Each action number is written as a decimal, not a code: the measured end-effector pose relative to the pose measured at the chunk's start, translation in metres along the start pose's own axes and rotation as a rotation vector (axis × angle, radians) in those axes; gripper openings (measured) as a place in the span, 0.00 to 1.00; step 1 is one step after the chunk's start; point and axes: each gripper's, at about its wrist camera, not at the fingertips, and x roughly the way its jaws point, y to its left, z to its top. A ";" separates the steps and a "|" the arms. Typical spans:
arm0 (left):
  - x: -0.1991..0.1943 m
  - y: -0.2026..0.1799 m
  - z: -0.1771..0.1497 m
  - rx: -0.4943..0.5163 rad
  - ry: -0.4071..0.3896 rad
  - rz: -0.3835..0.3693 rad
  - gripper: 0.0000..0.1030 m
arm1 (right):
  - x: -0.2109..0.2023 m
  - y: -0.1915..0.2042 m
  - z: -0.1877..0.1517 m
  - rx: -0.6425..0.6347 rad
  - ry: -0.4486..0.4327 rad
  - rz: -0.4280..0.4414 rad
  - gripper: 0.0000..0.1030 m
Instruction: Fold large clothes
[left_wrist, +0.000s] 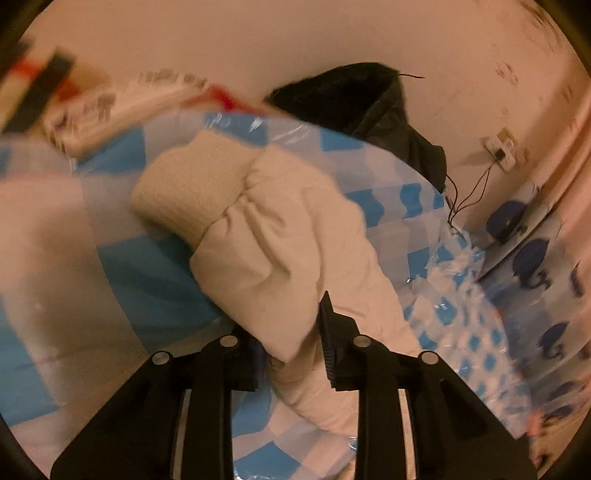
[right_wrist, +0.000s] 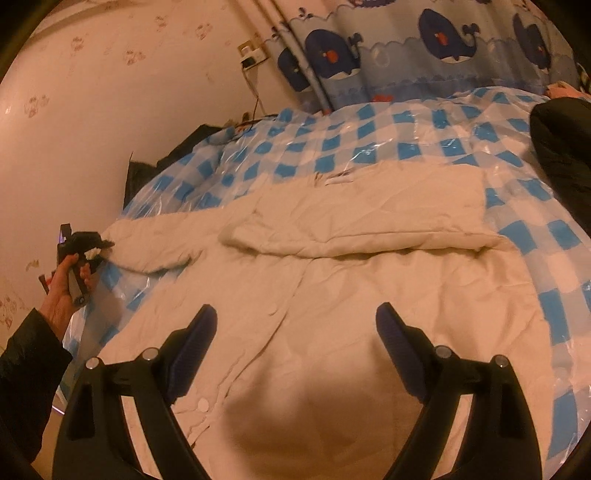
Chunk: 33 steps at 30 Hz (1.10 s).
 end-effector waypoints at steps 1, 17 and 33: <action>-0.007 -0.012 -0.001 0.057 -0.032 0.035 0.21 | -0.001 -0.002 0.001 0.006 -0.001 0.002 0.82; -0.081 -0.194 -0.044 0.391 -0.140 -0.449 0.07 | -0.016 -0.058 0.009 0.114 -0.051 -0.101 0.82; -0.086 -0.422 -0.333 0.898 0.270 -0.809 0.07 | -0.049 -0.123 0.012 0.324 -0.133 -0.160 0.82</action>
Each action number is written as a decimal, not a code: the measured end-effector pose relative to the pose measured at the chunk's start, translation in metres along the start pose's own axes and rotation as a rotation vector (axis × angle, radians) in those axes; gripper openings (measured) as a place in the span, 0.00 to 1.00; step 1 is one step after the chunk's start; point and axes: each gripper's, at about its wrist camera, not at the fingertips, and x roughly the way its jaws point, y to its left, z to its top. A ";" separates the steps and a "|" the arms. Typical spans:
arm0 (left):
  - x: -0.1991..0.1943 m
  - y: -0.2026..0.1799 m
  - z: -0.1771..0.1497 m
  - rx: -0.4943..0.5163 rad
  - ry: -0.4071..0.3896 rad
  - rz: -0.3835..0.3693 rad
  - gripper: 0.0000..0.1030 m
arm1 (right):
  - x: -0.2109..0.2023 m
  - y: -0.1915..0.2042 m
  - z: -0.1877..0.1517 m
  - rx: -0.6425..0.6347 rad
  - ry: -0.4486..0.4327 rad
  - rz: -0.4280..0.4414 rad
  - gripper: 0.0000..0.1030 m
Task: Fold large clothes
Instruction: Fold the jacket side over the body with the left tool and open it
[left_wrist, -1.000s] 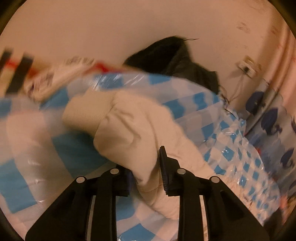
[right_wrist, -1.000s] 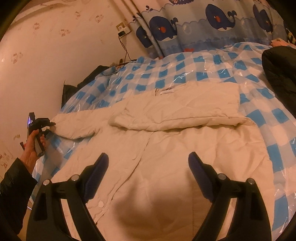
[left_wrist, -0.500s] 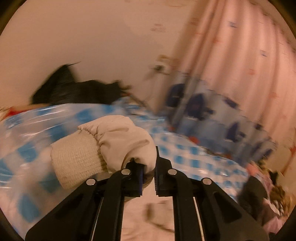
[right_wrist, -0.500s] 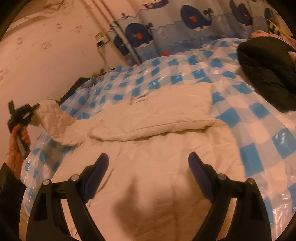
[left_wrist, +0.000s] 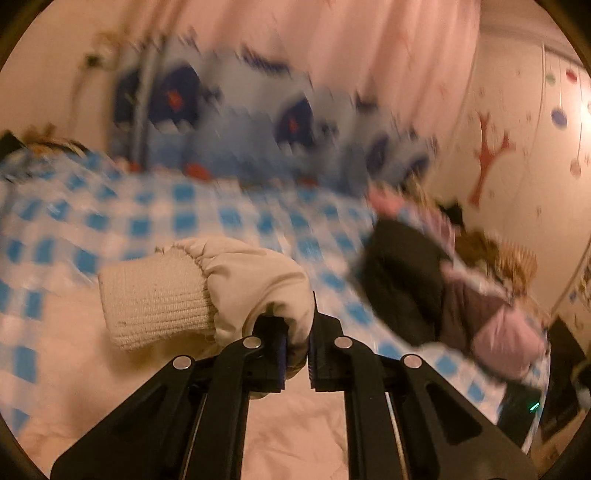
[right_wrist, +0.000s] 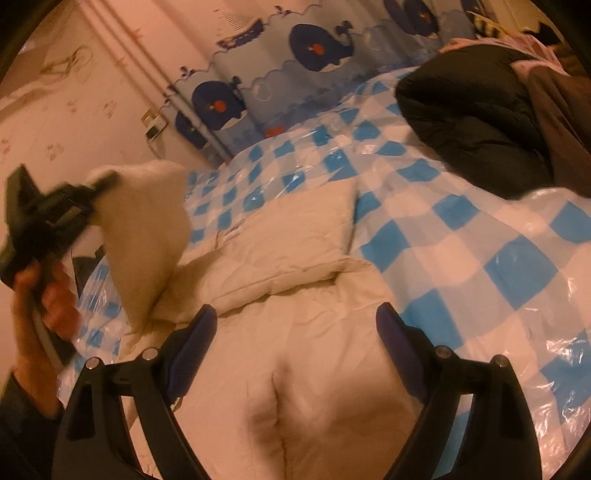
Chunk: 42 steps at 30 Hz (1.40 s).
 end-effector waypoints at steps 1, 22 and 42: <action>0.020 -0.007 -0.010 0.021 0.051 0.006 0.07 | 0.000 -0.003 0.001 0.012 0.000 -0.001 0.82; 0.147 -0.141 -0.105 1.049 0.508 0.492 0.73 | -0.017 -0.046 0.012 0.219 -0.053 0.003 0.82; -0.011 0.046 -0.052 0.410 0.263 0.554 0.82 | 0.021 0.022 0.069 -0.151 -0.084 -0.058 0.83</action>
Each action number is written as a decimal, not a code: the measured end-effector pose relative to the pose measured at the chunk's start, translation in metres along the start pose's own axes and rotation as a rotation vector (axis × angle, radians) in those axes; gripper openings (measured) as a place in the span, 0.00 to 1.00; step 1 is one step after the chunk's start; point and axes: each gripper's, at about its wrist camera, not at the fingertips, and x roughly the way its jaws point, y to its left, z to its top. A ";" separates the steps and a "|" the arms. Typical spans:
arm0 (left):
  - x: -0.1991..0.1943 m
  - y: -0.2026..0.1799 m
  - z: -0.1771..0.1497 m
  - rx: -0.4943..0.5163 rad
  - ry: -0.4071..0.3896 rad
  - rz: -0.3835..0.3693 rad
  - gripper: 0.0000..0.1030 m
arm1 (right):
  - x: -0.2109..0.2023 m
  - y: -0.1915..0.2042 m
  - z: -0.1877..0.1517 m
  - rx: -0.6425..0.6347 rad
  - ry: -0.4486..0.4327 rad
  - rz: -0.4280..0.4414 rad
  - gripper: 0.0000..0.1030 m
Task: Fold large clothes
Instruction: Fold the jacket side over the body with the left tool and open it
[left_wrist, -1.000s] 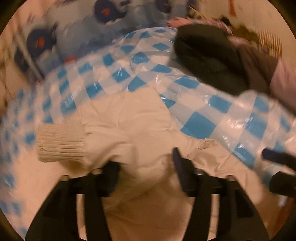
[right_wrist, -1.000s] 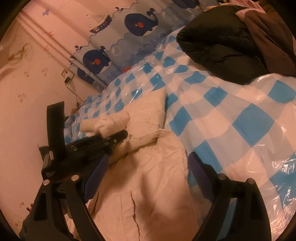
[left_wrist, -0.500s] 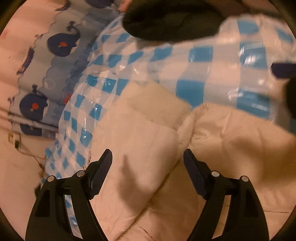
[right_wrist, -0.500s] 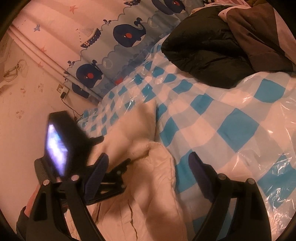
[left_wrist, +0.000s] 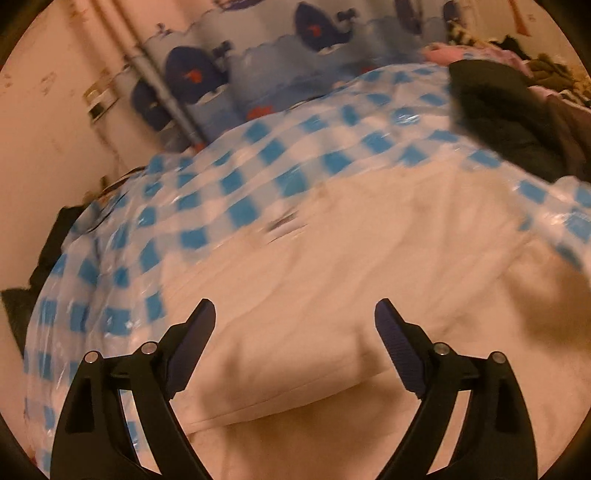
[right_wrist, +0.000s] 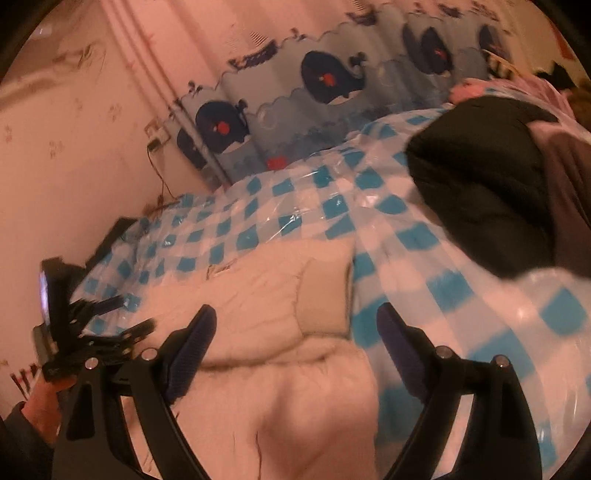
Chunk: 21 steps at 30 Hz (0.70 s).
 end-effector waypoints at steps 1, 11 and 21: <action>0.004 0.005 -0.005 -0.004 0.005 0.009 0.82 | 0.011 0.004 0.006 -0.010 0.007 -0.003 0.83; 0.052 0.054 -0.068 -0.133 0.104 0.010 0.82 | 0.111 0.038 -0.009 -0.110 0.241 -0.037 0.83; 0.086 0.106 -0.118 -0.355 0.225 -0.090 0.90 | 0.129 0.044 -0.028 -0.176 0.346 -0.054 0.90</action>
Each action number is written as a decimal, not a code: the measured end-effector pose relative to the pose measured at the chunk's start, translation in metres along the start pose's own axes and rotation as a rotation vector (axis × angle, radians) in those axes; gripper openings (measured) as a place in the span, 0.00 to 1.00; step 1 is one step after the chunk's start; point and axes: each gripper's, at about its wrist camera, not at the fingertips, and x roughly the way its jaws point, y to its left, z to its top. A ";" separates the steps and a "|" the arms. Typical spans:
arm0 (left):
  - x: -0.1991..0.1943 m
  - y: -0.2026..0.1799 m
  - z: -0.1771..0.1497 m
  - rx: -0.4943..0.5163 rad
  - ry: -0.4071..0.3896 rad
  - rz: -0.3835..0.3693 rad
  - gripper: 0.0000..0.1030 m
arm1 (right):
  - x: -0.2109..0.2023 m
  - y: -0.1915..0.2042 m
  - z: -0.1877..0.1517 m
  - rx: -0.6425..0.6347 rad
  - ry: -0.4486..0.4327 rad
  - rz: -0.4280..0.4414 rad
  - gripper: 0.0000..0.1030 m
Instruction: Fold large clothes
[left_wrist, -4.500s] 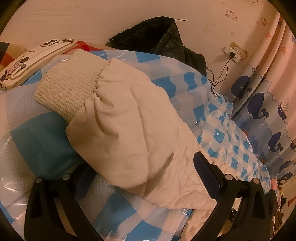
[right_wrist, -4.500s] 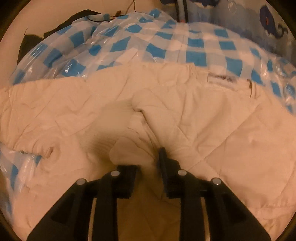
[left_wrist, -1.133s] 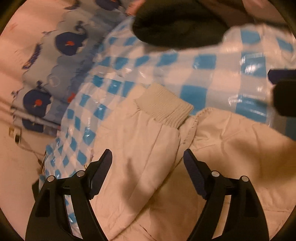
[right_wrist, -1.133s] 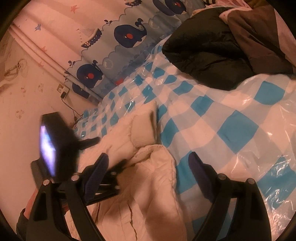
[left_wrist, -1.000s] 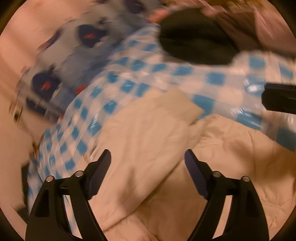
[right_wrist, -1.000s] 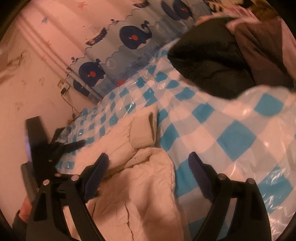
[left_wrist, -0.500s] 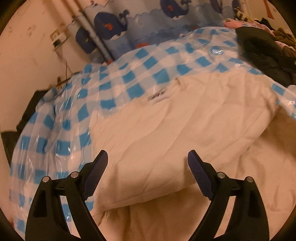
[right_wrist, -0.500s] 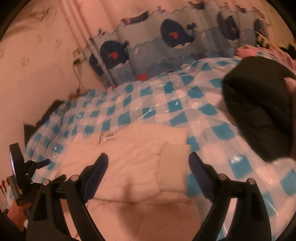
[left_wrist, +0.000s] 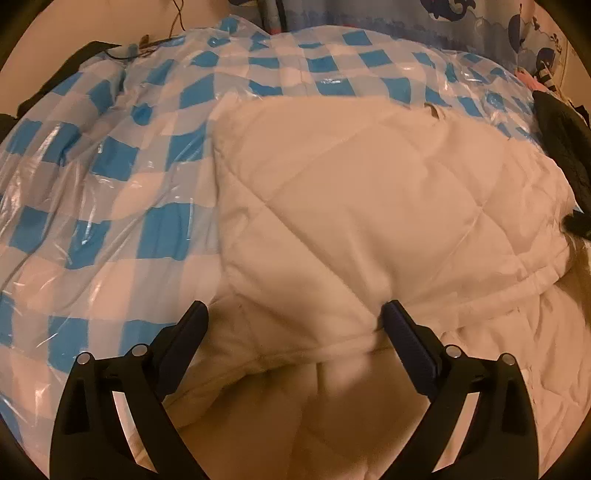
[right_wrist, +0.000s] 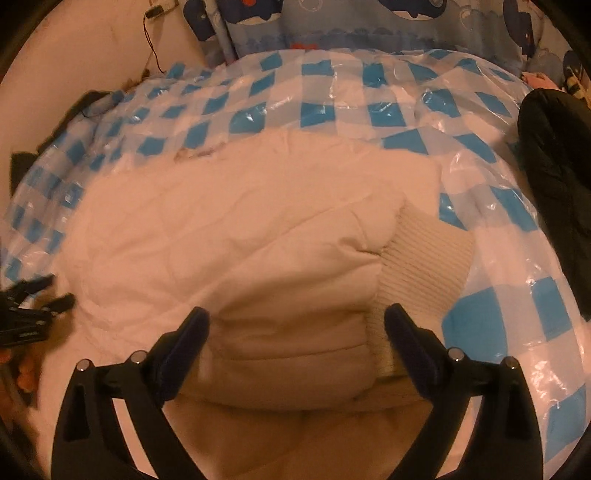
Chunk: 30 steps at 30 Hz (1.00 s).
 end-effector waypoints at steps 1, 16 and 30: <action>-0.008 0.000 -0.002 0.005 -0.015 0.001 0.90 | -0.016 -0.004 -0.002 0.013 -0.026 0.037 0.90; -0.132 0.087 -0.117 -0.207 -0.005 -0.204 0.90 | -0.156 -0.109 -0.153 0.233 0.095 0.151 0.90; -0.160 0.135 -0.226 -0.466 0.116 -0.447 0.90 | -0.167 -0.057 -0.214 0.156 0.267 0.250 0.90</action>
